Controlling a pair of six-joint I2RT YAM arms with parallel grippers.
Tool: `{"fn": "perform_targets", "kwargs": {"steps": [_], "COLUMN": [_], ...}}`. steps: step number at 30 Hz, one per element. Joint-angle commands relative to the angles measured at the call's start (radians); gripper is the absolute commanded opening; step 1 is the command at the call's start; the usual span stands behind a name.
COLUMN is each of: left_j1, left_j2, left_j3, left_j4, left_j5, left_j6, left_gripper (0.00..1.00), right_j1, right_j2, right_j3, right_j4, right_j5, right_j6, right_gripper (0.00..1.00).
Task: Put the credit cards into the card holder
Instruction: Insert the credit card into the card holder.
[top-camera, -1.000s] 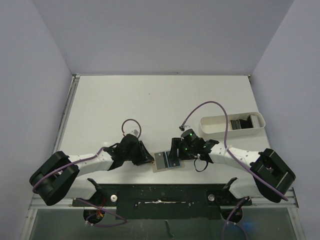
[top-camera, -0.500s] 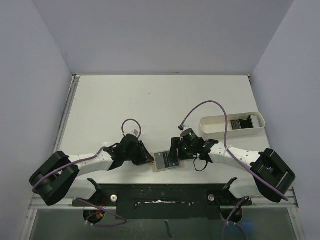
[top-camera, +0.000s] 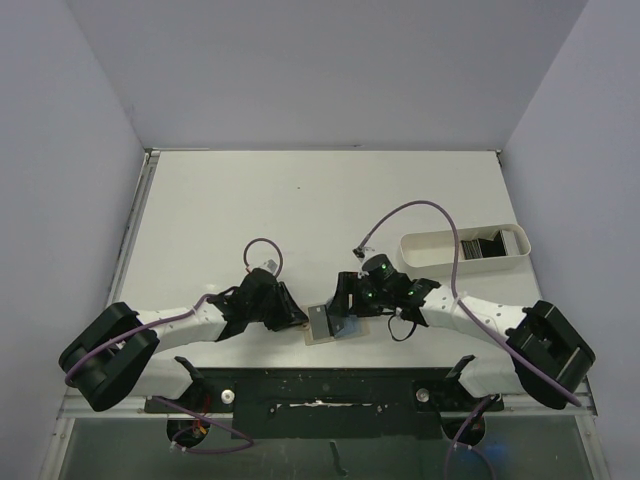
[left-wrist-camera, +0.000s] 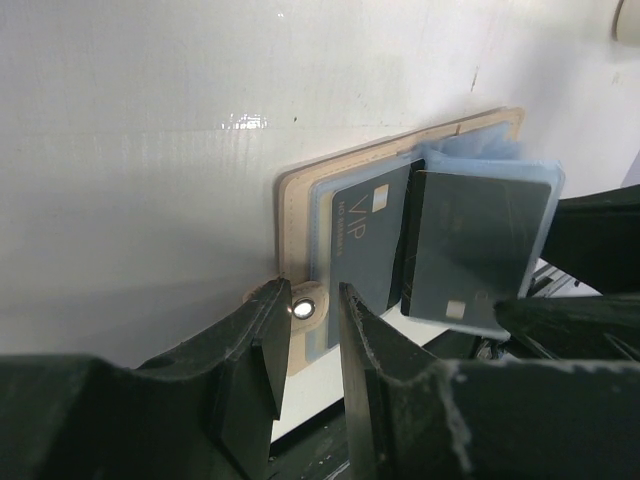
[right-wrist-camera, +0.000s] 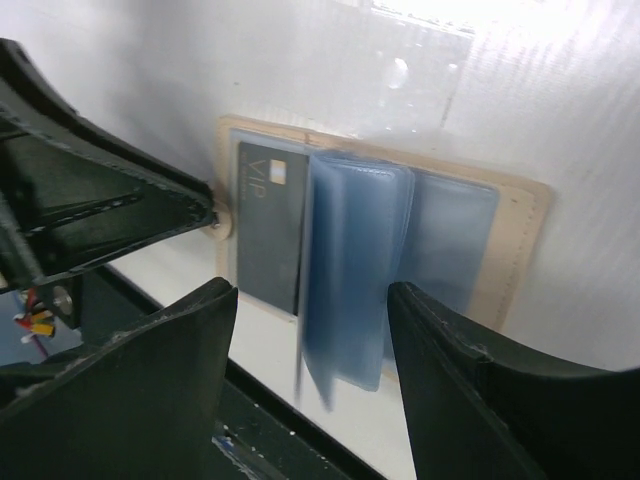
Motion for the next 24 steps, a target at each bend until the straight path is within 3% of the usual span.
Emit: {"fn": "perform_targets", "kwargs": {"steps": [1,13,24], "left_j1": [-0.003,-0.005,-0.004], "left_j2": [0.006,-0.010,-0.049], "left_j3": [-0.005,-0.003,0.025], "left_j4": [0.038,0.027,-0.025], "left_j5": [0.010,0.004,-0.004], "left_j6": [0.002,-0.002,0.012], "left_gripper": [0.25,0.25,0.25], "right_j1": [0.003,0.003,0.006], "right_j2": [-0.056,-0.068,-0.052], "right_j3": [0.013,0.009,0.056], "right_j4": [0.114,0.149,-0.053], "right_j5": [-0.071,-0.113,0.071], "right_j6": [0.029,0.049,0.002], "right_gripper": [0.63,0.63,0.54]}}
